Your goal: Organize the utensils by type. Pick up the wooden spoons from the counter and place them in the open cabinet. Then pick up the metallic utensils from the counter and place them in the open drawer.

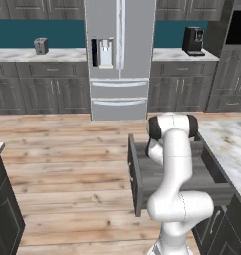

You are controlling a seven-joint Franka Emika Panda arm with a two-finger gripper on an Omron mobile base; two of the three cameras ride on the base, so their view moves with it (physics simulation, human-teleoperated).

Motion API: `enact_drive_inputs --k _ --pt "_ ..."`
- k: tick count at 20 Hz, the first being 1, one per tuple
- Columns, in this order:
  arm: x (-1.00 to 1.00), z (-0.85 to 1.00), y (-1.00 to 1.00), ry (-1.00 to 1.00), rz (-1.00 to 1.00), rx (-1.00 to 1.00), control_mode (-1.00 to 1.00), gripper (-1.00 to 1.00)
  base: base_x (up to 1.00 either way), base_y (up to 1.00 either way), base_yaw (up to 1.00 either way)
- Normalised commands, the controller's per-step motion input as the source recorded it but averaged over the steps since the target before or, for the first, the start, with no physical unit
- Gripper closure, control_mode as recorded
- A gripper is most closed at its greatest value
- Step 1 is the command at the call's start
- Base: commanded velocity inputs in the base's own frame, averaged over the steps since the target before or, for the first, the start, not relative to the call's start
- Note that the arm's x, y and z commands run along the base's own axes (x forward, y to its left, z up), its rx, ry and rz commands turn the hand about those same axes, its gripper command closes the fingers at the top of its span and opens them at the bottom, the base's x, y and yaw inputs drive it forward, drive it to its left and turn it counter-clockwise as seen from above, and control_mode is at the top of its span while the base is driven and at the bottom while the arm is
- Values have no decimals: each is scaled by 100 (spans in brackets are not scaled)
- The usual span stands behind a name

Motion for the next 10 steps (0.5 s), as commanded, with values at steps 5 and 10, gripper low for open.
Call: enact_drive_inputs --k 5,10 --pt "-3 27 -2 -1 8 4 -100 -100 0 0 0" --pt "-14 81 0 0 9 6 -100 -100 0 0 0"
